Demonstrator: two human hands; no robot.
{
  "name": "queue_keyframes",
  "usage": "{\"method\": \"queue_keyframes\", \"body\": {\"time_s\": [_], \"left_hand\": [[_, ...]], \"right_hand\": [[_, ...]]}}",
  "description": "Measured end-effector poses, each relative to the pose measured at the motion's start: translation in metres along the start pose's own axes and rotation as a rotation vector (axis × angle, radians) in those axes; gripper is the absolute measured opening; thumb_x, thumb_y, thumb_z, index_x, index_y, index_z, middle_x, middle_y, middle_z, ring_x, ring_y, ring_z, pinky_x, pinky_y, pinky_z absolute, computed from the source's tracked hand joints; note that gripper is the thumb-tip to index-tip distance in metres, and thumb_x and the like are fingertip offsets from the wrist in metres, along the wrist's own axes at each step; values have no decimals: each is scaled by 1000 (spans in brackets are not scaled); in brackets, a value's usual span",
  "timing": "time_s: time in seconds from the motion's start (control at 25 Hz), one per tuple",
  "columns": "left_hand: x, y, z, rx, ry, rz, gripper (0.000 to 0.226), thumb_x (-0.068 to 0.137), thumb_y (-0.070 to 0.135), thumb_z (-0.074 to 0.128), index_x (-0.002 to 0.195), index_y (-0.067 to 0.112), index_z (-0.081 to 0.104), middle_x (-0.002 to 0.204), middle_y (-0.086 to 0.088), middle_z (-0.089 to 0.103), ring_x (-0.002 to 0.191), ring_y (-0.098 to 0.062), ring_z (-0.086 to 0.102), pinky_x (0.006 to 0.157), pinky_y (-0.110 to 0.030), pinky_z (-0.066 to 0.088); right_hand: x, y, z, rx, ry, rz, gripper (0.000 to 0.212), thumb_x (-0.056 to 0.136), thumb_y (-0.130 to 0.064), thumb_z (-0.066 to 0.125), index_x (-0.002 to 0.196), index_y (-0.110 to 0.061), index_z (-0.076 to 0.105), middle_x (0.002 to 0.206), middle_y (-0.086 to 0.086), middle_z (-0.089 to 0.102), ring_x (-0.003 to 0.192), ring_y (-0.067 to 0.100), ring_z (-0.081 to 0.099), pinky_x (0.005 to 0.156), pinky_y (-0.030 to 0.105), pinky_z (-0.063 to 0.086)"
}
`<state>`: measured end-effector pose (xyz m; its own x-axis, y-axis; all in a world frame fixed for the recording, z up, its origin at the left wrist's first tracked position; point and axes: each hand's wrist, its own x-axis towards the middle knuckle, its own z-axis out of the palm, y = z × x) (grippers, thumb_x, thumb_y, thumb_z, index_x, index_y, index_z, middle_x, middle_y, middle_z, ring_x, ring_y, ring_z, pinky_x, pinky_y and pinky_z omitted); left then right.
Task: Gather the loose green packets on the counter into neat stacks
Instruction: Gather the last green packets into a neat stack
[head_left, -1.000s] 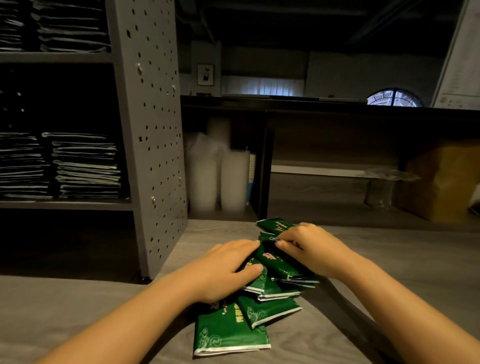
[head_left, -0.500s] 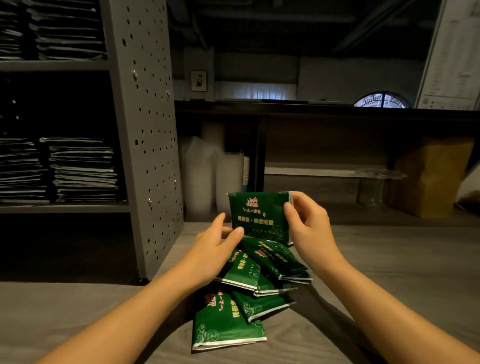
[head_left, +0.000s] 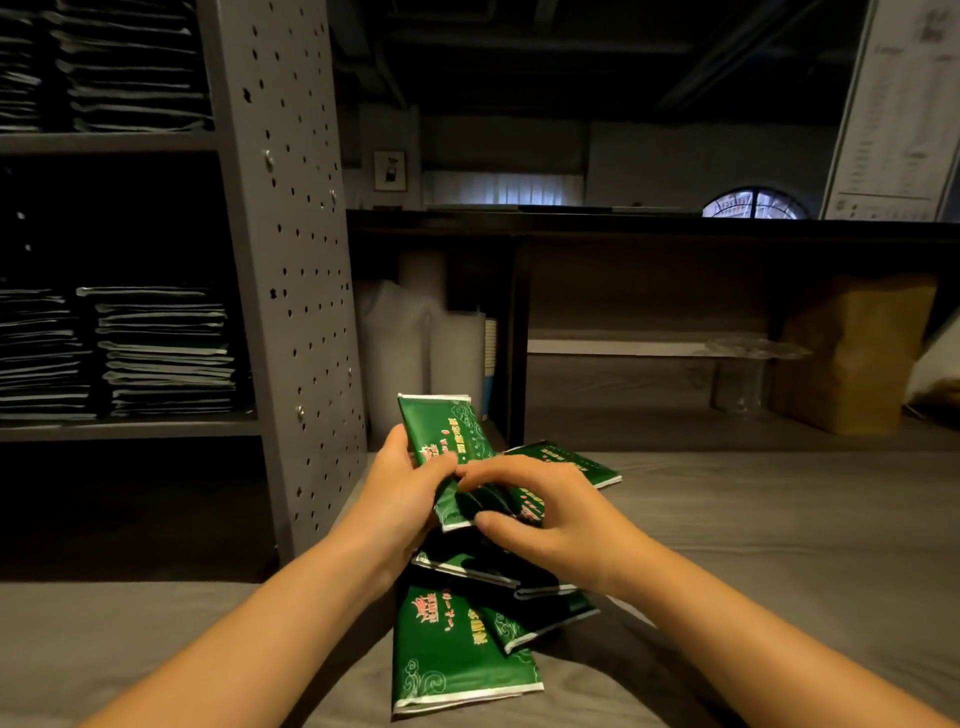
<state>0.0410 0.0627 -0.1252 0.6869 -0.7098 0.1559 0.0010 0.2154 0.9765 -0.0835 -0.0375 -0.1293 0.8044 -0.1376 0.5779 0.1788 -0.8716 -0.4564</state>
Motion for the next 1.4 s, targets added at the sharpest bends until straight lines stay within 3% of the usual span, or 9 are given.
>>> {"method": "queue_keyframes", "body": {"time_s": [0.16, 0.32, 0.48, 0.6, 0.72, 0.8, 1.04, 1.16, 1.4], "left_hand": [[5, 1, -8, 147, 94, 67, 31, 91, -4, 49, 111, 20, 48, 110, -11, 65, 93, -22, 66, 76, -37, 54], [5, 5, -12, 222, 100, 135, 61, 90, -8, 48, 133, 30, 29, 107, -8, 62, 94, -23, 64, 76, -35, 53], [5, 8, -13, 246, 102, 171, 59, 90, -9, 48, 127, 33, 29, 101, -6, 62, 90, -21, 63, 74, -32, 52], [6, 8, -12, 272, 124, 175, 43, 90, -5, 49, 116, 27, 40, 108, -5, 62, 97, -22, 62, 86, -42, 52], [3, 11, -11, 266, 154, 154, 27, 90, -5, 48, 97, 21, 53, 102, -7, 65, 92, -22, 64, 75, -36, 53], [2, 11, -10, 260, 176, 127, 23, 89, -4, 47, 90, 16, 57, 98, -11, 67, 90, -27, 65, 72, -36, 54], [-9, 13, 6, 220, 103, 174, 25, 92, 0, 44, 97, 23, 51, 104, -11, 64, 98, -28, 62, 87, -46, 52], [-22, 14, 20, 81, 10, 236, 19, 98, 10, 40, 105, 26, 46, 101, -4, 64, 85, -13, 66, 69, -30, 57], [-24, 4, 26, 158, -51, 354, 43, 95, 0, 44, 123, 30, 30, 109, 4, 60, 86, 5, 61, 74, -9, 49]], "right_hand": [[4, 9, -20, -65, 142, 257, 22, 93, -16, 53, 113, -17, 63, 107, -3, 64, 102, 11, 58, 88, 23, 46], [-2, 25, -25, -408, -84, 642, 50, 92, -48, 49, 135, -23, 45, 130, 5, 56, 119, 24, 52, 97, 37, 43], [-1, 23, -22, -332, -207, 733, 85, 83, -56, 60, 149, -19, 22, 146, 5, 41, 131, 23, 42, 103, 31, 39], [-2, 15, -31, -64, -183, 812, 77, 78, -38, 73, 141, -15, 34, 131, 2, 54, 112, 15, 56, 92, 23, 44], [0, 8, -36, 204, -41, 771, 28, 82, -16, 71, 107, -10, 61, 91, 3, 69, 72, 11, 66, 70, 23, 56], [4, 7, -37, 347, 155, 720, 13, 89, -13, 62, 101, -9, 64, 89, 8, 71, 71, 17, 68, 71, 30, 57], [11, -8, -13, 503, 479, 473, 10, 94, -15, 54, 101, -19, 60, 102, 4, 70, 96, 20, 67, 91, 46, 52], [12, -13, 10, 457, 530, 374, 18, 89, -24, 57, 107, -24, 59, 107, 3, 66, 101, 19, 64, 93, 47, 50], [11, -17, 24, 619, 373, 325, 34, 100, -13, 38, 131, -28, 43, 119, -11, 60, 111, 0, 56, 97, 19, 44]]}}
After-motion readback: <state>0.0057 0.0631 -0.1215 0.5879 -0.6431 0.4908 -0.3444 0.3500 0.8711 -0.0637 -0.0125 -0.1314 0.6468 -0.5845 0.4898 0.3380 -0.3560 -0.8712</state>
